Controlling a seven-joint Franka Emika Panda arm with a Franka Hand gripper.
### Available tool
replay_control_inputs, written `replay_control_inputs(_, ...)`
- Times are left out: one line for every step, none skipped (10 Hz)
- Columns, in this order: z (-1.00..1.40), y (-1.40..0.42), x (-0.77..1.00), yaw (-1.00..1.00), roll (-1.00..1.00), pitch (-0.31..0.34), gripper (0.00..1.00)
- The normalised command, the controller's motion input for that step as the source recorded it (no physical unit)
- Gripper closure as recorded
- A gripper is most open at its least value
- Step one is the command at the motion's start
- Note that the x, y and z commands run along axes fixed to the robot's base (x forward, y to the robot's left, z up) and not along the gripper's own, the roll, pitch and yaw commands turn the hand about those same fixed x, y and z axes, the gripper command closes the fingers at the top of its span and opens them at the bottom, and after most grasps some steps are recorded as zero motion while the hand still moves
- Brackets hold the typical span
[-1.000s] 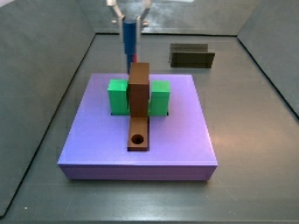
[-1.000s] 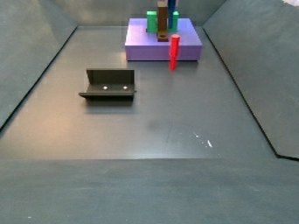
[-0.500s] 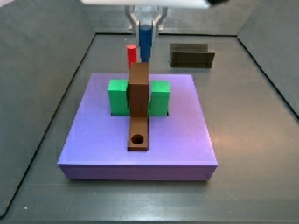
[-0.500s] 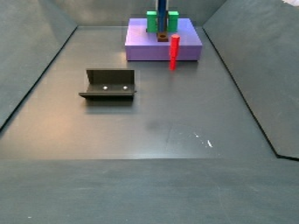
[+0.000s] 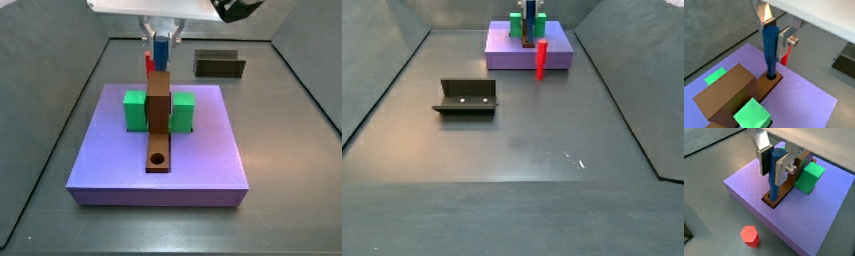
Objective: Pick up the blue object. Move up. Move to above the board. Insert the blue object.
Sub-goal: Insert the blue object.
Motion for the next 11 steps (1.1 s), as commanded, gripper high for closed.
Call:
replay_control_inputs(-0.15, 0.00, 0.21, -0.11, -0.18, 0.014, 1.00)
replay_control_inputs(-0.13, 0.00, 0.25, -0.12, -0.06, 0.046, 1.00)
replay_control_inputs(-0.22, 0.00, 0.09, -0.13, 0.00, 0.014, 1.00)
replay_control_inputs(-0.25, 0.00, 0.00, -0.12, 0.00, 0.000, 1.00)
replay_control_inputs(-0.33, 0.00, 0.00, -0.10, 0.05, 0.020, 1.00)
replay_control_inputs(-0.46, 0.00, 0.00, -0.13, 0.12, 0.047, 1.00)
replay_control_inputs(-0.41, 0.00, 0.00, -0.08, 0.15, 0.099, 1.00)
replay_control_inputs(-0.41, -0.04, 0.00, -0.07, 0.15, 0.114, 1.00)
replay_control_inputs(-0.50, -0.03, 0.02, -0.10, 0.12, 0.107, 1.00)
replay_control_inputs(-0.60, -0.01, 0.02, -0.10, 0.11, 0.099, 1.00)
replay_control_inputs(-0.24, 0.00, -0.08, -0.06, 0.17, 0.027, 1.00)
